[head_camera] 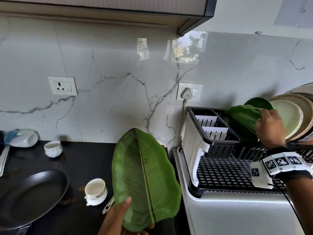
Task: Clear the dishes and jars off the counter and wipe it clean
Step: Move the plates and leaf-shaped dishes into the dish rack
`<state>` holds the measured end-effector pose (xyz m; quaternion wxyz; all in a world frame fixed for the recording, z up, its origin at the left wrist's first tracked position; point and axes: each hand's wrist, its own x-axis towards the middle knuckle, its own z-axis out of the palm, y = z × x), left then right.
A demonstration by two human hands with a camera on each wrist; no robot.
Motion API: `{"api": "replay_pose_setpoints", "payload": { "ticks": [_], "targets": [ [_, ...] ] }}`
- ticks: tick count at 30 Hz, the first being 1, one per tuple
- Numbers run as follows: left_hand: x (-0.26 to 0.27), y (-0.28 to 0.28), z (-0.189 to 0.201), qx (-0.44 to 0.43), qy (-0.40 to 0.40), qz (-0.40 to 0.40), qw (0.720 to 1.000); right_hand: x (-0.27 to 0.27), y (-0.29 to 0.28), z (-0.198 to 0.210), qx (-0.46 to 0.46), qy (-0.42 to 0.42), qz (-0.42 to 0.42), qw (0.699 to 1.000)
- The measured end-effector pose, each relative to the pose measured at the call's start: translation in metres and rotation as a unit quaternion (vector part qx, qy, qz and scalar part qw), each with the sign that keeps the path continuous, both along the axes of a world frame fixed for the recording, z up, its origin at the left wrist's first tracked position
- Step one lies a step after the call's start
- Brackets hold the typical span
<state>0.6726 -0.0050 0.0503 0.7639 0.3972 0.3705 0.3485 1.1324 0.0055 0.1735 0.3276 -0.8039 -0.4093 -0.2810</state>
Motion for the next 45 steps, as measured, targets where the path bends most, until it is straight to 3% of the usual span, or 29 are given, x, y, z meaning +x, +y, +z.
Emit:
{"api": "replay_pose_setpoints", "payload": {
  "ticks": [2, 4, 5, 6, 7, 9, 10, 11, 12, 13, 17, 19, 24, 26, 29, 31, 35, 45],
  "targets": [
    [0.009, -0.012, 0.012, 0.028, 0.000, -0.025, 0.999, -0.022, -0.013, 0.006, 0.051, -0.059, -0.013, 0.997],
    [0.009, -0.011, 0.011, 0.042, -0.015, -0.003, 0.999, -0.060, -0.027, 0.002, 0.086, -0.066, 0.041, 0.993],
    [0.008, -0.010, 0.009, 0.048, -0.023, -0.008, 0.999, -0.086, -0.035, -0.005, 0.076, -0.015, 0.113, 0.990],
    [0.010, -0.011, 0.012, 0.067, -0.013, -0.017, 0.998, -0.117, -0.043, -0.013, 0.050, 0.093, 0.204, 0.973],
    [0.013, -0.011, 0.016, 0.081, -0.003, -0.018, 0.997, -0.151, -0.051, -0.022, 0.014, 0.238, 0.292, 0.926],
    [0.016, -0.008, 0.015, 0.092, -0.003, -0.025, 0.995, -0.210, -0.064, -0.040, -0.047, 0.496, 0.393, 0.772],
    [0.018, -0.007, 0.014, 0.092, -0.001, -0.023, 0.996, -0.230, -0.067, -0.050, -0.069, 0.569, 0.417, 0.706],
    [0.020, -0.006, 0.014, 0.086, -0.004, -0.025, 0.996, -0.245, -0.069, -0.058, -0.075, 0.610, 0.437, 0.657],
    [0.023, -0.005, 0.015, 0.085, -0.001, -0.025, 0.996, -0.254, -0.069, -0.065, -0.060, 0.631, 0.447, 0.631],
    [0.025, -0.004, 0.011, 0.091, 0.003, -0.027, 0.996, -0.259, -0.068, -0.071, -0.028, 0.636, 0.446, 0.630],
    [0.036, -0.003, 0.017, 0.119, 0.012, -0.089, 0.989, -0.246, -0.064, -0.071, 0.107, 0.542, 0.394, 0.735],
    [0.036, -0.002, 0.020, 0.136, 0.013, -0.142, 0.980, -0.226, -0.066, -0.051, 0.161, 0.481, 0.390, 0.768],
    [0.023, 0.002, 0.017, 0.175, 0.049, -0.165, 0.969, -0.123, -0.063, 0.006, 0.306, 0.282, 0.269, 0.869],
    [0.021, 0.001, 0.014, 0.190, 0.052, -0.162, 0.967, -0.086, -0.054, 0.024, 0.290, 0.178, 0.198, 0.919],
    [0.020, -0.004, 0.011, 0.197, 0.055, -0.168, 0.964, -0.043, -0.039, 0.050, 0.151, 0.081, 0.074, 0.982],
    [0.020, -0.006, 0.010, 0.194, 0.053, -0.171, 0.964, -0.032, -0.029, 0.056, 0.052, 0.067, 0.018, 0.996],
    [0.020, -0.008, 0.008, 0.187, 0.056, -0.181, 0.964, -0.018, -0.011, 0.049, -0.061, 0.060, 0.010, 0.996],
    [0.017, -0.010, 0.008, 0.186, 0.054, -0.165, 0.967, -0.021, 0.012, 0.037, -0.161, 0.062, -0.005, 0.985]
  ]
}}
